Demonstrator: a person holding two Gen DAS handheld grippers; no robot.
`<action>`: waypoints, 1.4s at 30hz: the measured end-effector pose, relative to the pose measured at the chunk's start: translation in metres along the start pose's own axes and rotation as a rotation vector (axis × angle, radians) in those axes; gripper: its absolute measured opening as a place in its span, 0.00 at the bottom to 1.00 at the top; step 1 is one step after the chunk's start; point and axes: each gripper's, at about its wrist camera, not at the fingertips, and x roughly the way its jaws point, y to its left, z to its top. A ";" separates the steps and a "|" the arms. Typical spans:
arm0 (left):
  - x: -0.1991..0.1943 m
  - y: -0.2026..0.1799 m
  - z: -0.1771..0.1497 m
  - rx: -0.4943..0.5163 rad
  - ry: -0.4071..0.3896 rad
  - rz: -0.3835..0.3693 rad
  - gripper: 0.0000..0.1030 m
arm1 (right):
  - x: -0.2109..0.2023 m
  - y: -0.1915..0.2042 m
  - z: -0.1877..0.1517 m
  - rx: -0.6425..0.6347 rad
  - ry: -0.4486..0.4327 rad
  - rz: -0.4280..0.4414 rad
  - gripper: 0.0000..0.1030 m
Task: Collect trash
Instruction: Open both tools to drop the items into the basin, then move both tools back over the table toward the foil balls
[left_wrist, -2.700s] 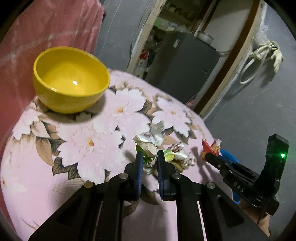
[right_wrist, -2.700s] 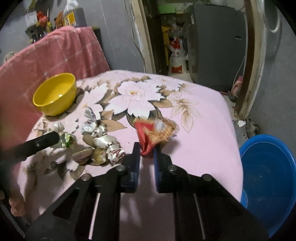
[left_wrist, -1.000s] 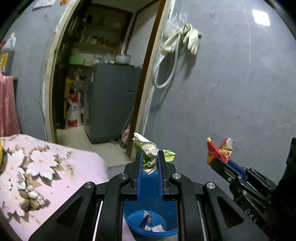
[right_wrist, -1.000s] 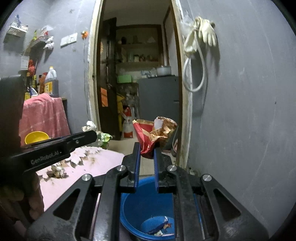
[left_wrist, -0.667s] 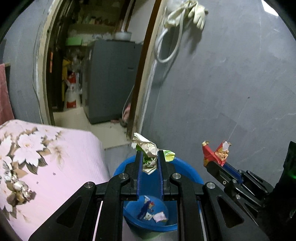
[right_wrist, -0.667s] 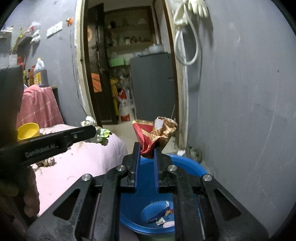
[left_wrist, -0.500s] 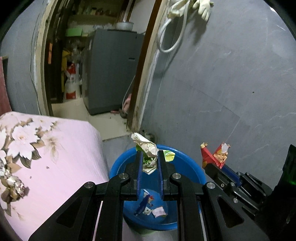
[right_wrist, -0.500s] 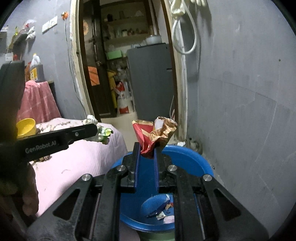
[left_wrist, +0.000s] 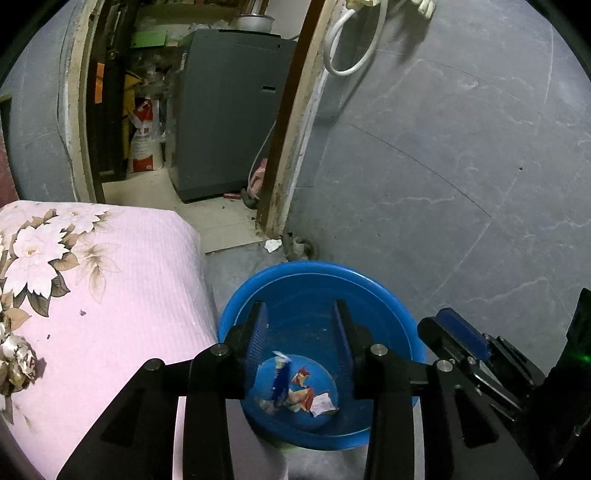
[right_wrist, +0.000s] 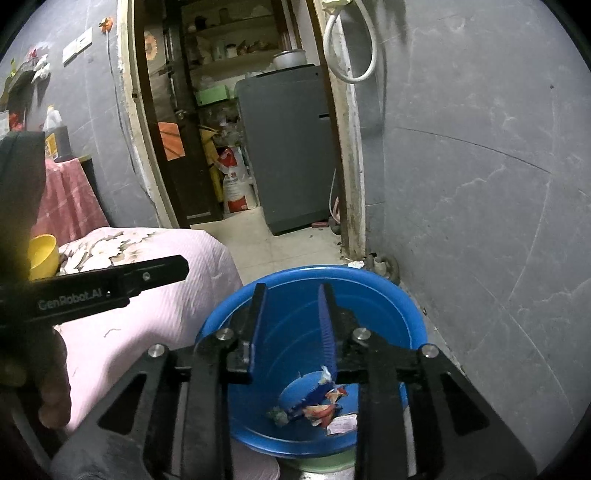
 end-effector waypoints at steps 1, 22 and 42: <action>-0.001 0.001 0.000 0.000 -0.003 0.001 0.31 | -0.001 0.000 0.001 0.001 -0.003 -0.001 0.55; -0.086 0.029 0.011 -0.036 -0.141 0.057 0.36 | -0.042 0.047 0.032 -0.044 -0.114 0.036 0.65; -0.211 0.099 -0.026 -0.130 -0.402 0.239 0.81 | -0.083 0.125 0.040 -0.069 -0.258 0.136 1.00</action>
